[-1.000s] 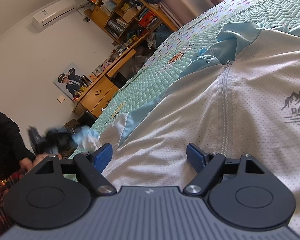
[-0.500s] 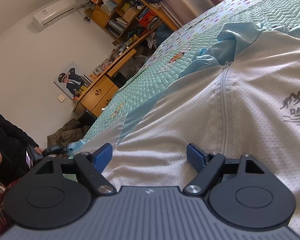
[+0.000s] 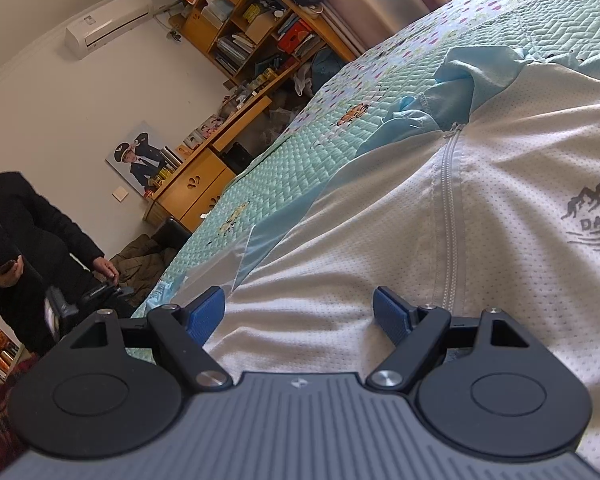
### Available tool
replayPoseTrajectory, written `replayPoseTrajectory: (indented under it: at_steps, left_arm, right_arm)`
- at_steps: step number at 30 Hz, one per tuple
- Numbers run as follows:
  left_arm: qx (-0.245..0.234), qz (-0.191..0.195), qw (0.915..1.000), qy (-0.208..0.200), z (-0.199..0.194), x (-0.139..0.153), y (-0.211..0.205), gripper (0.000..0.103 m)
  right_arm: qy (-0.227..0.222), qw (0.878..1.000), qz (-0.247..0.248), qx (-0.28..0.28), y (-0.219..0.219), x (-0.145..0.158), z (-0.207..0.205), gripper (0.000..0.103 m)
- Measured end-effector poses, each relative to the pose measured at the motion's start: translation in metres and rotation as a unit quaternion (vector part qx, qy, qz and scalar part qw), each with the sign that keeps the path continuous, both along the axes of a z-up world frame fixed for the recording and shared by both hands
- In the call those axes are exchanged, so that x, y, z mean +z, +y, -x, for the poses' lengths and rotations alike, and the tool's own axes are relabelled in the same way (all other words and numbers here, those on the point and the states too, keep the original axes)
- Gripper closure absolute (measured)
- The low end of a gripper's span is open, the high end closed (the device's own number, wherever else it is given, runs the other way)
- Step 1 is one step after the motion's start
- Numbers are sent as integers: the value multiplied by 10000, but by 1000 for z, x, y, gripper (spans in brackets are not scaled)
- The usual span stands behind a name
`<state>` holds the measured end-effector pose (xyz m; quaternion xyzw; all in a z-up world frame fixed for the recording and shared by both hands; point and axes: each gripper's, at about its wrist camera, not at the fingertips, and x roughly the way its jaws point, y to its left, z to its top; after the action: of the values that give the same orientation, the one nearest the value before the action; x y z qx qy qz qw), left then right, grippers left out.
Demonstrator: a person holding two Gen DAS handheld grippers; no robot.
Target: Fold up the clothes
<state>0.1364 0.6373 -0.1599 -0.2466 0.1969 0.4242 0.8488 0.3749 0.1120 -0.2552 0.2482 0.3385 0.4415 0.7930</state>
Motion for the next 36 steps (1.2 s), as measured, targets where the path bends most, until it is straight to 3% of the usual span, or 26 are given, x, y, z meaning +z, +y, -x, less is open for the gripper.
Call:
replayPoseTrajectory:
  at_steps: [4, 8, 11, 14, 15, 16, 17, 18, 20, 23, 25, 26, 27, 30, 31, 33, 36]
  left_arm:
    - [-340, 32, 9988, 356, -29, -9, 19, 6]
    - [-1021, 300, 9889, 1041, -50, -29, 31, 6]
    - [-1344, 23, 9791, 1524, -56, -40, 23, 7]
    - [-1463, -32, 9766, 1578, -56, -41, 22, 10]
    - [-1513, -49, 9758, 1581, -56, -40, 22, 20]
    - [-1564, -105, 9749, 1580, -55, -37, 18, 44]
    - [-1619, -177, 9743, 1554, -53, -33, 13, 61]
    - [-1656, -336, 9733, 1553, -53, -29, 6, 85]
    - [-1637, -1050, 9667, 1663, -54, -23, -11, 85]
    - [-1593, -2110, 9473, 1811, -56, -14, -37, 84]
    - [-1460, -2682, 9319, 1956, -58, -10, -49, 69]
    - [-1170, -2562, 9354, 2139, -60, -13, -40, 60]
    - [-996, -2260, 9441, 2185, -59, -16, -28, 37]
    - [-486, -1503, 9687, 1915, -44, -16, -3, 27]
    - [-200, -1410, 9756, 1669, -34, -13, 0, 14]
    - [155, -1173, 9865, 1134, -13, -6, 3, 11]
    - [414, -783, 9942, 616, 8, -1, 5, 11]
  right_arm:
    - [-16, 10000, 12, 8, 0, 0, 0, 21]
    - [-22, 10000, 13, 12, 0, 0, 0, 21]
    - [-32, 10000, 27, 11, 1, 0, 0, 21]
    - [-38, 10000, 28, 7, 1, 0, 0, 21]
    - [-40, 10000, 27, 6, 1, 0, 0, 21]
    - [-42, 10000, 27, 5, 1, 0, 1, 21]
    - [-45, 10000, 25, 5, 1, 0, 1, 21]
    - [-46, 10000, 22, 5, 1, 0, 1, 21]
    - [-41, 10000, 14, 6, 1, 0, 1, 21]
    - [-40, 10000, 13, 7, 2, 0, 1, 21]
    - [-38, 10000, 9, 9, 2, 0, 1, 21]
    - [-37, 10000, 7, 11, 2, -1, 0, 21]
    - [-35, 10000, 2, 13, 1, -1, 0, 21]
    - [-31, 10000, -4, 18, 1, -1, 0, 21]
    - [-30, 10000, -4, 20, 1, 0, 0, 21]
    - [-32, 10000, 2, 21, 1, 0, 0, 21]
    - [-34, 10000, 9, 20, 1, 0, 0, 21]
